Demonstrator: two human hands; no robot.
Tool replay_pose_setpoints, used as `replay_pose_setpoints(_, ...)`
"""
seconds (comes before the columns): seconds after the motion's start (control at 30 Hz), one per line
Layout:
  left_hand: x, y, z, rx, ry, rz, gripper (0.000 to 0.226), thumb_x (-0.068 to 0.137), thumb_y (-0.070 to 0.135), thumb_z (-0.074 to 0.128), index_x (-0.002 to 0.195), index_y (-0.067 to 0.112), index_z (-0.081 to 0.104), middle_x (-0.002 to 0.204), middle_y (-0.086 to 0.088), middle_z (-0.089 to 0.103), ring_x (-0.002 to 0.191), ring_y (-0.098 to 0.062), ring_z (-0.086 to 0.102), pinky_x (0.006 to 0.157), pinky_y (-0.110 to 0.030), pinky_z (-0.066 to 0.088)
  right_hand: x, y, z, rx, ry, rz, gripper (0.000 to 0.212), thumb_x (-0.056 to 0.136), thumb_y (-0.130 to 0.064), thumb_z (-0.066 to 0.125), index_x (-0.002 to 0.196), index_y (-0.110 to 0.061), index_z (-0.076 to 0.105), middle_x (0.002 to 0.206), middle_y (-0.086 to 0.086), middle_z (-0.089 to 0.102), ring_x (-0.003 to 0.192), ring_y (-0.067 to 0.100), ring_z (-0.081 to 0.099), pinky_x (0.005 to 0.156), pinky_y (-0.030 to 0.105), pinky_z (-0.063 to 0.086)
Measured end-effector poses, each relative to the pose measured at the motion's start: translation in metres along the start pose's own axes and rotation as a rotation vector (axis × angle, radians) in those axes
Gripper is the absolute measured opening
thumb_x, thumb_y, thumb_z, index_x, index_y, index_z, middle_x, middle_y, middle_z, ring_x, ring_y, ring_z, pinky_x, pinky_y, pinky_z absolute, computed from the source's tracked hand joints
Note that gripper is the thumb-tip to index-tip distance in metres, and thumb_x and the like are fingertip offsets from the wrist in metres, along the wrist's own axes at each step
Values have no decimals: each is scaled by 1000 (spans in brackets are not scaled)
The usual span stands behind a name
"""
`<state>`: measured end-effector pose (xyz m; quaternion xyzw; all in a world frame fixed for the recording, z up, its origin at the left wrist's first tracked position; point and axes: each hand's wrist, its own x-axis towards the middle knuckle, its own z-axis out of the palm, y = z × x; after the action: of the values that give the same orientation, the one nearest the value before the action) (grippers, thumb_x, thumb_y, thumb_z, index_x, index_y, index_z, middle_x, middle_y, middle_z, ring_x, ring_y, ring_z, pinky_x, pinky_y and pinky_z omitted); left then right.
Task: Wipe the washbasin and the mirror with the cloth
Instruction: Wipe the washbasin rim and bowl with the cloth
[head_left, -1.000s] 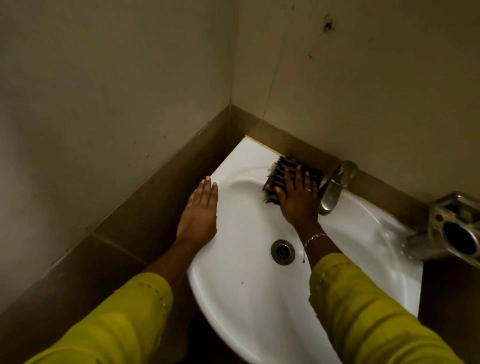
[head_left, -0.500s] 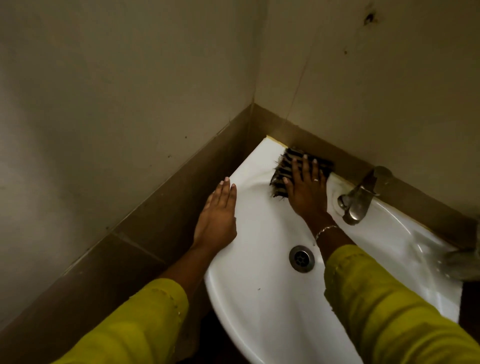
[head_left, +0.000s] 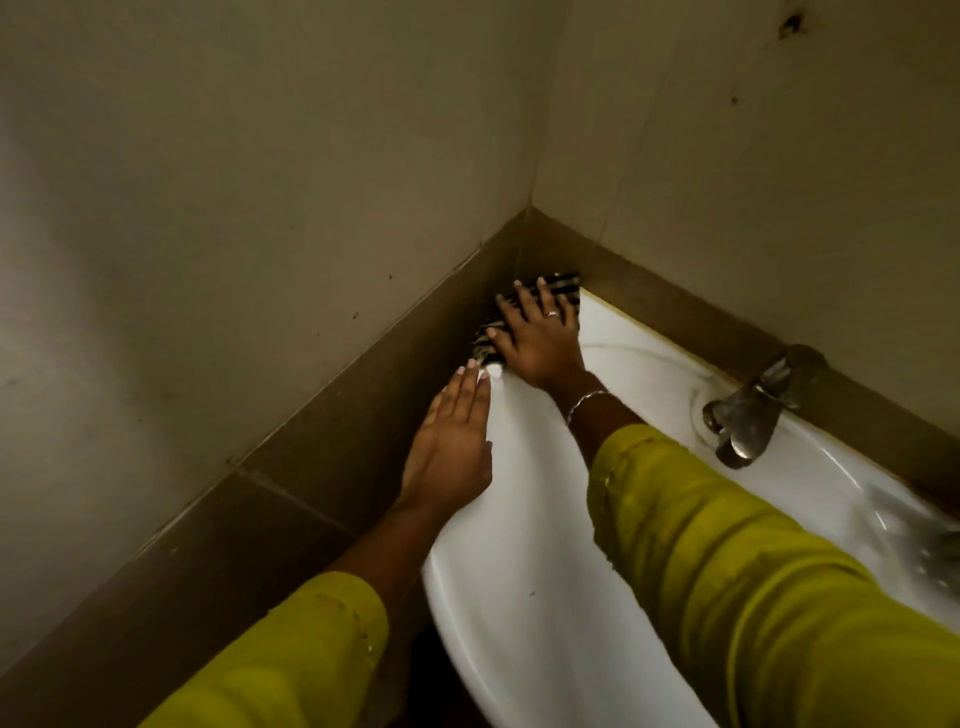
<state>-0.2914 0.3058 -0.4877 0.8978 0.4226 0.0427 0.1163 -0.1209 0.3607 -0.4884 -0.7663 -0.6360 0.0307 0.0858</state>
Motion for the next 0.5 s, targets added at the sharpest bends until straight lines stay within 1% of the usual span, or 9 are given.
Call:
replay_pose_setpoints(0.1,2,0,0,11,-6,0,73,96,31,37,146,7,-9,157,-12,-10,144,-22,-9,114,-28,-5,-13,-4,3,40,42,-8,71,83,-57,12,138,-24,40,150,10,31,140,34,19,112,48,13)
replay_pose_setpoints(0.2,1,1,-2,9,0,13,73,96,32,38,146,6,-9,157,-12,-10,144,-22,-9,114,-27,-5,-27,4,0,56,35,22,70,84,-57,12,141,-24,34,151,11,27,141,35,18,112,48,12)
replay_pose_setpoints(0.33,-1,1,-4,-17,2,20,73,95,32,39,146,7,-7,157,-12,-10,145,-21,-8,111,-25,-7,-51,23,-3,-2,41,107,68,85,-55,14,143,-23,29,152,14,25,140,38,18,112,51,11)
replay_pose_setpoints(0.43,0,0,-5,-39,-6,23,74,95,31,41,147,6,-5,157,-11,-10,145,-21,-7,115,-27,-3,-75,45,-6,-59,21,209,65,86,-53,18,145,-24,23,154,14,17,141,37,11,113,52,6)
replay_pose_setpoints(0.5,-1,0,-5,-54,-2,31,74,94,29,44,147,5,-1,157,-13,-6,145,-23,-4,116,-29,0,-93,60,-7,-82,30,280,69,84,-54,11,145,-25,21,155,14,12,142,37,8,113,51,1)
